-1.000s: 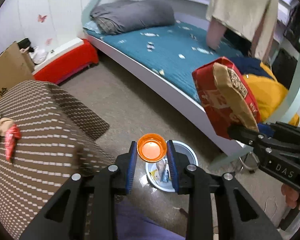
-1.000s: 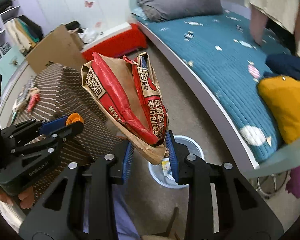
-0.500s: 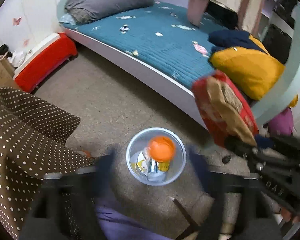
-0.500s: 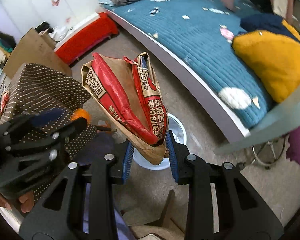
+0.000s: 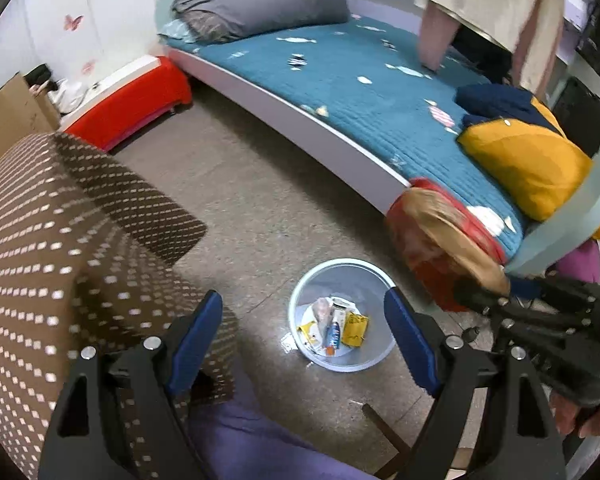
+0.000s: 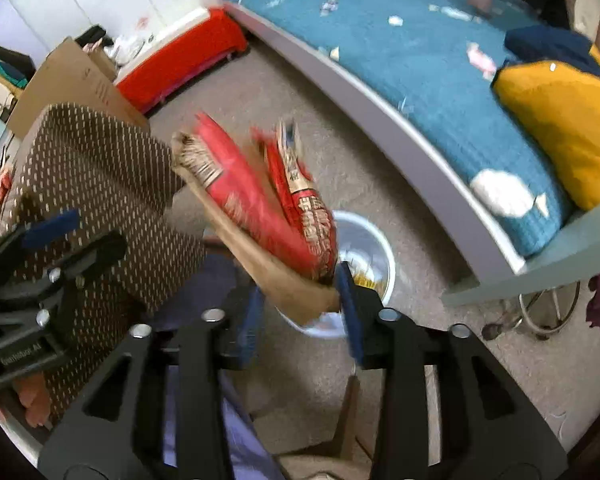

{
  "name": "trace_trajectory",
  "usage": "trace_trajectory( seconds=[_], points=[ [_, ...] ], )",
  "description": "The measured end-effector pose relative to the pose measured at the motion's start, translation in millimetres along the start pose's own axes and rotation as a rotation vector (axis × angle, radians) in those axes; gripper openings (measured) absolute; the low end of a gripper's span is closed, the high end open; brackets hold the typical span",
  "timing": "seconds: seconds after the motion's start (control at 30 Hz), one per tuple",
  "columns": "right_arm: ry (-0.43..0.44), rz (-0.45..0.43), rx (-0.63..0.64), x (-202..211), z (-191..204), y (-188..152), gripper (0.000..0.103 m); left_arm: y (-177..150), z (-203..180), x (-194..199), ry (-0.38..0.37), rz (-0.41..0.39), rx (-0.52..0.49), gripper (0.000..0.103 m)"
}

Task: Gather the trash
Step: 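Carry the lid and paper bag over the bucket and open both grippers, then move both empty grippers back over the polka-dot table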

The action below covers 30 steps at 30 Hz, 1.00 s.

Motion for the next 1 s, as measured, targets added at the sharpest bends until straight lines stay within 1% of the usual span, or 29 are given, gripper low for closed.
trace_trajectory(
  seconds=[0.03,0.07,0.1,0.17,0.33,0.47,0.53,0.83,1.0],
  points=[
    [-0.004,-0.027,0.002,3,2,4,0.081,0,4,1,0.001,-0.002,0.009,0.081],
    [-0.012,-0.071,0.0,9,3,7,0.081,0,8,3,0.0,-0.004,0.02,0.081],
    [-0.024,-0.087,0.0,12,4,9,0.081,0,10,4,-0.003,-0.004,0.024,0.081],
    [-0.031,-0.066,0.006,10,5,10,0.081,-2,11,6,-0.02,-0.008,0.022,0.081],
    [-0.037,-0.006,0.014,0,5,0,0.081,-5,8,10,-0.017,-0.017,0.008,0.081],
    [-0.033,-0.002,0.014,4,7,-7,0.081,-6,4,11,-0.007,-0.018,0.006,0.081],
    [-0.036,-0.006,0.015,8,8,-9,0.081,-6,4,13,-0.016,-0.021,0.009,0.081],
    [-0.022,-0.067,0.015,39,13,-9,0.081,-7,-3,33,-0.038,-0.052,-0.005,0.081],
    [-0.01,-0.097,0.023,53,20,-9,0.081,-10,-1,52,-0.043,-0.083,-0.006,0.081]
  ],
)
Point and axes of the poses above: each gripper's, at about its wrist camera, not at the fingertips, and x roughly against the way its jaws point, z to its left, y to its top, the point moved 3 cm from there along -x, roughly the way its jaws point, and after that the axes turned 6 degrees about z, right-handed, at the moved point
